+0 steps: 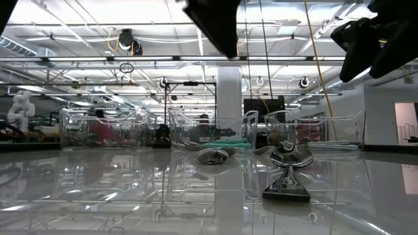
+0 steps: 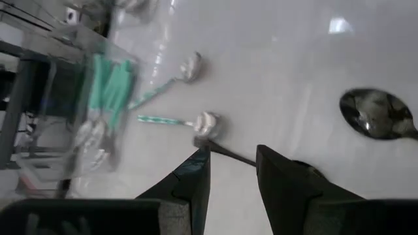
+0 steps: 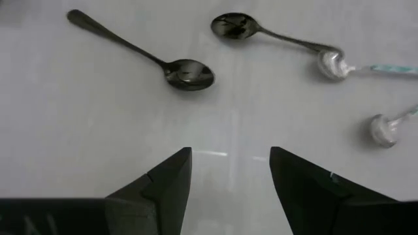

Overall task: Sort silverware by color (type)
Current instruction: Put the black spoon into the left transparent bin

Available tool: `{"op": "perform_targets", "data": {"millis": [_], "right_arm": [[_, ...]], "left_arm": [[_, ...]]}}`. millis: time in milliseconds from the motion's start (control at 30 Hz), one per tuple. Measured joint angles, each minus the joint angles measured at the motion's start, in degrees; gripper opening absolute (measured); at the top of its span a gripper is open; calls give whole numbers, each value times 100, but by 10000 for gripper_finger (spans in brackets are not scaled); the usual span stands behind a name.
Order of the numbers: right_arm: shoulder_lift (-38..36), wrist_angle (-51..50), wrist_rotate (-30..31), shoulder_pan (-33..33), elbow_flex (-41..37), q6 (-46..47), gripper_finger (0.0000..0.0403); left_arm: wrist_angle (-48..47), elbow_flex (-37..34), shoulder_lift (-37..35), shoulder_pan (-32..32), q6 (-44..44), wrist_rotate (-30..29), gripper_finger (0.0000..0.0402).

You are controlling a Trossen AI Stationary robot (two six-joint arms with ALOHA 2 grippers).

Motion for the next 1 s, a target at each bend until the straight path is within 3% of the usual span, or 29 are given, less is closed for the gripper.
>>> {"op": "perform_targets", "data": {"millis": [67, 200, 433, 700, 867, 1000], "right_arm": [[0, 0, -70, 8, 0, 132, 201], [0, -2, -41, 105, 0, 353, 201], [207, 50, 277, 282, 0, 599, 201], [577, 581, 253, 376, 0, 398, 201], [710, 900, 199, 376, 0, 292, 201], [702, 875, 93, 378, 0, 475, 201]], "left_arm": [[244, -346, 1, 54, -118, 139, 124], [202, -863, 13, 188, -1279, 108, 124], [393, -957, 4, 26, -2957, 40, 124], [1783, -952, 70, -517, -2769, 77, 124], [2731, -963, 255, -563, -2307, 434, 124], [3039, -952, 341, -559, -2567, 493, 124]]}}
